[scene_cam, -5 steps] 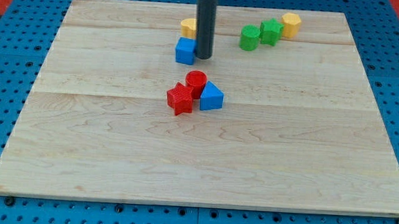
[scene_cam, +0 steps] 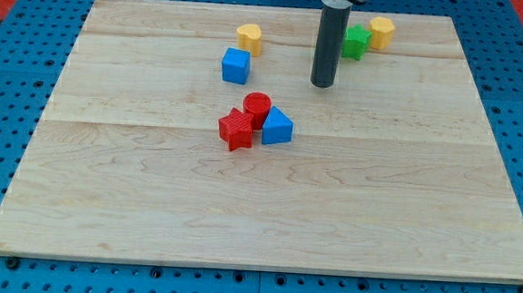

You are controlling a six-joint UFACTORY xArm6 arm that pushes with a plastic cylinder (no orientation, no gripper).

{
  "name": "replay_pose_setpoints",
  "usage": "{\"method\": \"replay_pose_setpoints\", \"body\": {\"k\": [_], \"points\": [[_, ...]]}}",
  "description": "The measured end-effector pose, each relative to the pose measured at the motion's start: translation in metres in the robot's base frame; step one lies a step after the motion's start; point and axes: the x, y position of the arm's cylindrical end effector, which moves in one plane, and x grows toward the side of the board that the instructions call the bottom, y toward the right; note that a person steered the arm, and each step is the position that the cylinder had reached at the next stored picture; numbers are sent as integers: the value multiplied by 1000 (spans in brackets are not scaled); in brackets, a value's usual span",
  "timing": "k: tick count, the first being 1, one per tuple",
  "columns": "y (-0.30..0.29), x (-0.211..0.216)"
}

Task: Point your arm to the bottom of the green circle

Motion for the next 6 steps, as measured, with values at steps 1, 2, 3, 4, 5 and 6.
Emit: {"method": "replay_pose_setpoints", "body": {"k": [1,2,3,4,5,6], "points": [[0,0],[0,1],[0,3],[0,7],[0,23],[-1,50]]}}
